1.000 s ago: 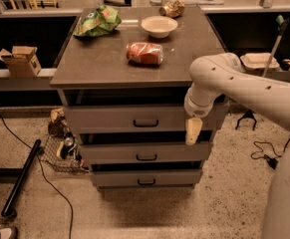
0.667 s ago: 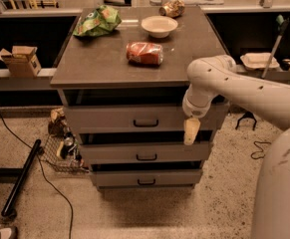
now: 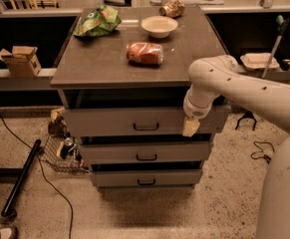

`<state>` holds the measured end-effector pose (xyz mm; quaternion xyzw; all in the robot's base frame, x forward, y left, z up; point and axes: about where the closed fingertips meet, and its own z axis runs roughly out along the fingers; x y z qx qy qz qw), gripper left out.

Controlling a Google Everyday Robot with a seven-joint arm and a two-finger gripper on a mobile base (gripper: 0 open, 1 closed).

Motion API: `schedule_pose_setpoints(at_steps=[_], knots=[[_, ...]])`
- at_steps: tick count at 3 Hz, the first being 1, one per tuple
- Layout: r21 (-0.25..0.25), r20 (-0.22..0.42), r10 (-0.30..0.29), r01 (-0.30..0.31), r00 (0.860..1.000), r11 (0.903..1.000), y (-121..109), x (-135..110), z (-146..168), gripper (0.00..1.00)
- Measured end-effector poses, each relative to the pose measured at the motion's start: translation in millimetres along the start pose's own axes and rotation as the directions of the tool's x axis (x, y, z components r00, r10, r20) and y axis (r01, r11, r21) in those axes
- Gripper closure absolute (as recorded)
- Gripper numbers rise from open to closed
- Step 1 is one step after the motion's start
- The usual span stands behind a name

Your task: Open top drawer

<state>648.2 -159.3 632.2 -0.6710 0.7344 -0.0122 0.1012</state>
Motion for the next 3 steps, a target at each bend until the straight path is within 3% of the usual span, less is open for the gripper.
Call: schedule_pose_setpoints(at_steps=[2, 3], knots=[[0.019, 0.055, -0.03, 0.029, 0.998, 0.9994, 5.4, -14.2, -27.6, 0.88], [0.019, 0.055, -0.03, 0.029, 0.998, 0.9994, 5.3, -12.0, -26.9, 0.86]])
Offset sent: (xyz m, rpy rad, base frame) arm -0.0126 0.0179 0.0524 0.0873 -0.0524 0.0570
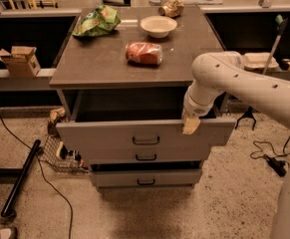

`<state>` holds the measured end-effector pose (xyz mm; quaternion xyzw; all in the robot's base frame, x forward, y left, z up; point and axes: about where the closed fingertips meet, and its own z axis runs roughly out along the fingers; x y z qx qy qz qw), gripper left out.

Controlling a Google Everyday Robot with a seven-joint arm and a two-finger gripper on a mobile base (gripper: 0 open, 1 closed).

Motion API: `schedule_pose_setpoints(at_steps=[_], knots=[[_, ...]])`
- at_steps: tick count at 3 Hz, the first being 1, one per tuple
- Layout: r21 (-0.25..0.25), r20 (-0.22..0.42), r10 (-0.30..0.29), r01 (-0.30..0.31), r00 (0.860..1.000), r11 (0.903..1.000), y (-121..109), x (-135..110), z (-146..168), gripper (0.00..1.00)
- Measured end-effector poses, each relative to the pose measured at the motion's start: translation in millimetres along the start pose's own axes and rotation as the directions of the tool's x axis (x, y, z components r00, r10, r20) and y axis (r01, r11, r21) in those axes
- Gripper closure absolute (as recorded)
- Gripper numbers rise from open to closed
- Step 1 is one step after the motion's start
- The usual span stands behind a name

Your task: Open top drawer

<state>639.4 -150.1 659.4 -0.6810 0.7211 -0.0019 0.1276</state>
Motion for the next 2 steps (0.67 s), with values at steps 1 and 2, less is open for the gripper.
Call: schedule_pose_setpoints(at_steps=[1, 2], knots=[[0.0, 0.0, 0.0, 0.0, 1.0, 1.0, 0.0, 0.0, 0.0, 0.63], [0.0, 0.0, 0.0, 0.0, 1.0, 1.0, 0.0, 0.0, 0.1, 0.39]])
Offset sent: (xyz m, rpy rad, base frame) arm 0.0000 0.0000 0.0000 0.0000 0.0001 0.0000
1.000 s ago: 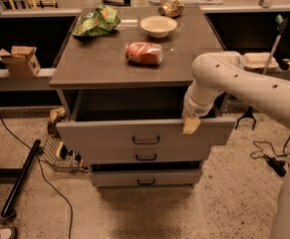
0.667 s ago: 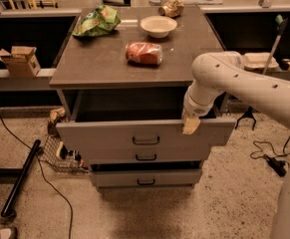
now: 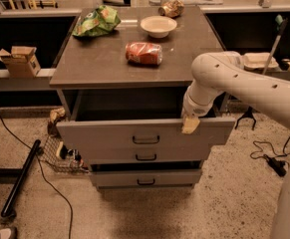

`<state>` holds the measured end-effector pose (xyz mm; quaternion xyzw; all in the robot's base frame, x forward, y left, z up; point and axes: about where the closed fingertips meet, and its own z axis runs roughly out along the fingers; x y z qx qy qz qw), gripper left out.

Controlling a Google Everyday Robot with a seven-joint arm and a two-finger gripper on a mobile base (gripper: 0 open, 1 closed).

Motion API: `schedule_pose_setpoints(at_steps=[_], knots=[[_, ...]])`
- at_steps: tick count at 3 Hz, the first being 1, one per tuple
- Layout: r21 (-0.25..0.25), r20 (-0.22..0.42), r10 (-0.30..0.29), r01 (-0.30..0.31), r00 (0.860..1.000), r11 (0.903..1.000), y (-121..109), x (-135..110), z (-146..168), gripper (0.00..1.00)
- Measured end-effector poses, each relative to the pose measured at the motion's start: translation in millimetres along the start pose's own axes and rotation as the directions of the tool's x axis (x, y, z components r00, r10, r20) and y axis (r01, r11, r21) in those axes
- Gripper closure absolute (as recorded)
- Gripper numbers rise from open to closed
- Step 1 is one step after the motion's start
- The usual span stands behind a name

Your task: Open top drawer

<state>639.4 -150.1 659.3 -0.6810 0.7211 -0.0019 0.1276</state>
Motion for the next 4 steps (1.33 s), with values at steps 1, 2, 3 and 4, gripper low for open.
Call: schedule_pose_setpoints(at_steps=[1, 2, 3, 4], knots=[[0.0, 0.0, 0.0, 0.0, 1.0, 1.0, 0.0, 0.0, 0.0, 0.16], [0.0, 0.0, 0.0, 0.0, 1.0, 1.0, 0.0, 0.0, 0.1, 0.0], [-0.035, -0.017, 0.008, -0.008, 1.0, 0.9993, 10.4, -0.3, 4.9, 0.0], [-0.117, -0.058, 0.025, -0.032, 0.998, 0.9926, 33.4, -1.5, 9.5, 0.0]])
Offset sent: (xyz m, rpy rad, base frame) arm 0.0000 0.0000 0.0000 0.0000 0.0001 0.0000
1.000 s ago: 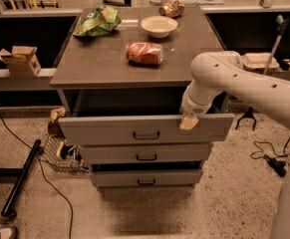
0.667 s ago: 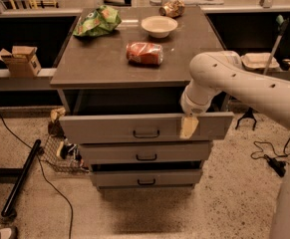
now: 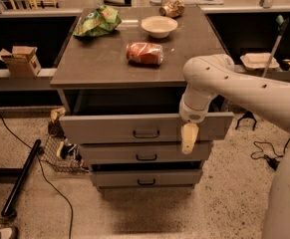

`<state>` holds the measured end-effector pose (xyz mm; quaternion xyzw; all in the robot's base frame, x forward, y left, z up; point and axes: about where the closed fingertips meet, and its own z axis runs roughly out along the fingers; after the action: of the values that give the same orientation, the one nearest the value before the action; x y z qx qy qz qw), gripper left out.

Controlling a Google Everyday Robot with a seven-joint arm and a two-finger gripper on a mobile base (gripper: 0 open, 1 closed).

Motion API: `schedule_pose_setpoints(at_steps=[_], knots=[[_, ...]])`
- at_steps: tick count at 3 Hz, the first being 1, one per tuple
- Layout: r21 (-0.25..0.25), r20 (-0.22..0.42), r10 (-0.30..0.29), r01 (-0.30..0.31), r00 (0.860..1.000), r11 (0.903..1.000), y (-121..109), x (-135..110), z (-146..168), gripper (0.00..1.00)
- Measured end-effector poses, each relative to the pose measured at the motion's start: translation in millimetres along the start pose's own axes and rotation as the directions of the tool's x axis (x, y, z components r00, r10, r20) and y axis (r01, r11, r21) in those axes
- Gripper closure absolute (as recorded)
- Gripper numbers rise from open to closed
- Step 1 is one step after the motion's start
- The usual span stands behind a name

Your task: Open top drawer

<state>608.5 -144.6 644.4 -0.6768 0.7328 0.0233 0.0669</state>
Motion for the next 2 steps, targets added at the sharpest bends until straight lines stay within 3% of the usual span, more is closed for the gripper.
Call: schedule_pose_setpoints(at_steps=[1, 2], knots=[[-0.095, -0.039, 0.016, -0.02, 0.999, 0.9952, 23.2, -0.9, -1.2, 0.0], [-0.184, -0.051, 0.017, -0.026, 0.999, 0.9826, 44.4, -0.4, -3.7, 0.15]])
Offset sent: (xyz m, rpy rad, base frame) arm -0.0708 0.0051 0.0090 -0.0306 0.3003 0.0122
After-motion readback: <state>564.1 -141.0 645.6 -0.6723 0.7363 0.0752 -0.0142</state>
